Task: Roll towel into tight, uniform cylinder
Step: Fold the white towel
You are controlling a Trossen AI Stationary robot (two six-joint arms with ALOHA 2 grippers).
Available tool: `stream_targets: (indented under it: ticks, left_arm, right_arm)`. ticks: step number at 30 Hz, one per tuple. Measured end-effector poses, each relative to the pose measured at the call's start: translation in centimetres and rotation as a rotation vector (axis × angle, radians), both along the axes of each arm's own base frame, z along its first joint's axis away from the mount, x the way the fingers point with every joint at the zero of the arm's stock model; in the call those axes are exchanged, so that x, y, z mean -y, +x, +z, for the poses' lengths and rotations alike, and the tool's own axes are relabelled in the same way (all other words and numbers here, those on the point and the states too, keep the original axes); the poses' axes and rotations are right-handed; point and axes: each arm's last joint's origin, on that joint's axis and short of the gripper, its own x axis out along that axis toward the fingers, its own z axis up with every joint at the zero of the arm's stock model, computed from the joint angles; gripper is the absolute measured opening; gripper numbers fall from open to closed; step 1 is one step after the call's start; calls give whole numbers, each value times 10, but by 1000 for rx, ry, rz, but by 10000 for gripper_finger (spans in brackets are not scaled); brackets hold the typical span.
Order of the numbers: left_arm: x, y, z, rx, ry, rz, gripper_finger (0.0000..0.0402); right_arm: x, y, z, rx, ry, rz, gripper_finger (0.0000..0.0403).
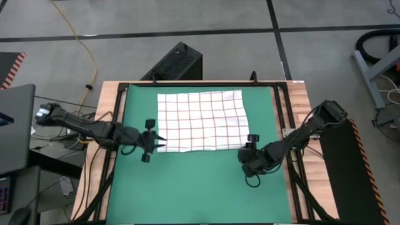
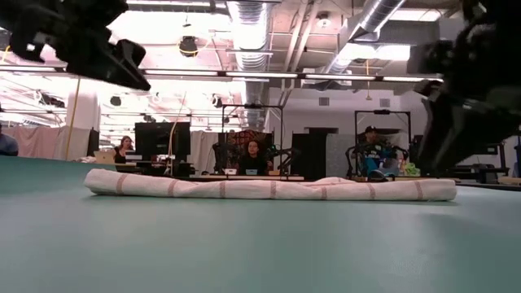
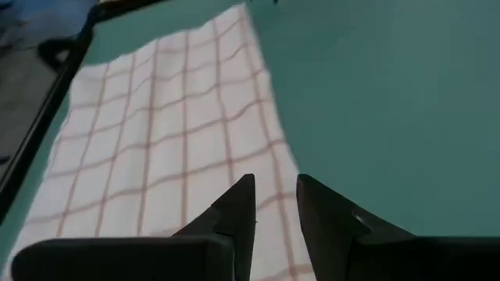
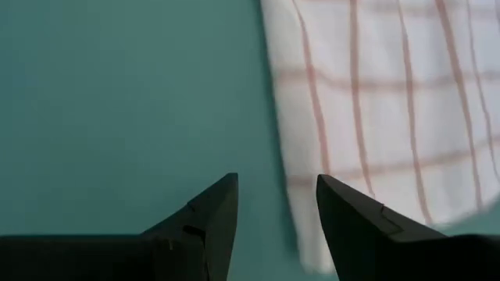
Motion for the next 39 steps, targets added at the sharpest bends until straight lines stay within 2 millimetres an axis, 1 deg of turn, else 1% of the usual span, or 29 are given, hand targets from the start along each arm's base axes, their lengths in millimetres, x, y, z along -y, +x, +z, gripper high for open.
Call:
stream_targets:
  ticks: [3, 6, 8, 10, 13, 15, 18, 20, 23, 29, 35, 37, 39]
  left_arm:
    - [9, 4, -9, -42, 25, 30, 100]
    - [13, 7, -14, -63, 62, 78, 111]
    - [13, 9, -15, -40, 80, 152, 115]
    - [13, 11, -11, 10, 45, 199, 115]
    - [16, 12, -11, 1, -15, 120, 109]
    - [19, 13, -15, -30, -40, 75, 101]
    - [23, 13, -25, -117, -12, 46, 91]
    - [24, 14, -31, -154, 23, 40, 89]
    - [24, 15, -37, -203, 55, 41, 91]
    - [22, 17, -50, -292, 60, 98, 112]
    - [23, 22, -61, -332, 61, 128, 118]
    - [23, 22, -64, -340, 72, 165, 118]
    - [22, 22, -66, -352, 74, 186, 118]
  right_arm:
    - [4, -4, -1, -51, -17, -13, 194]
    - [7, -3, -1, -74, -34, 8, 194]
    - [9, -2, -1, -84, -47, 29, 194]
    - [11, -1, -1, -87, -63, 27, 192]
    - [14, -1, -4, -92, -64, 27, 188]
    - [16, -4, -12, -97, -49, 33, 185]
    - [18, -10, -24, -93, -16, 41, 181]
    - [19, -13, -26, -76, -3, 42, 180]
    - [19, -13, -21, -38, 11, 44, 180]
    - [22, -19, -11, -15, 19, 47, 180]
    - [29, -26, 13, 142, -20, 14, 180]
    - [35, -32, 13, 170, -32, -19, 177]
    - [40, -37, 6, 185, -27, -58, 173]
